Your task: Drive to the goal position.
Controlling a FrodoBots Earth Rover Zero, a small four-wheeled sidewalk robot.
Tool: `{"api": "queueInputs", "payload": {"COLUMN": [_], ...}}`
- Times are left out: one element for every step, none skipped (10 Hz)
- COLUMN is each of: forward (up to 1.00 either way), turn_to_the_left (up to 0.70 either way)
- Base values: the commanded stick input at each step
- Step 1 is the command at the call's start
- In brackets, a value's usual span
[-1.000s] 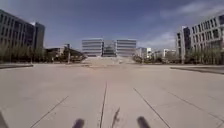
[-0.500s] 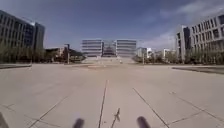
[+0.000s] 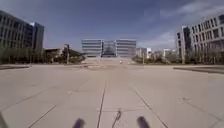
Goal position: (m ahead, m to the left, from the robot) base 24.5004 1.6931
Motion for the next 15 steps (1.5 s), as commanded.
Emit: {"api": "queueInputs", "payload": {"forward": [0.70,0.70,0.70,0.70,0.70,0.70,0.70,0.70,0.70,0.70,0.70,0.70,0.70,0.70,0.70], "turn_to_the_left": [0.00,0.00,0.00,0.00,0.00,0.00,0.00,0.00,0.00,0.00,0.00,0.00,0.00,0.00,0.00]}}
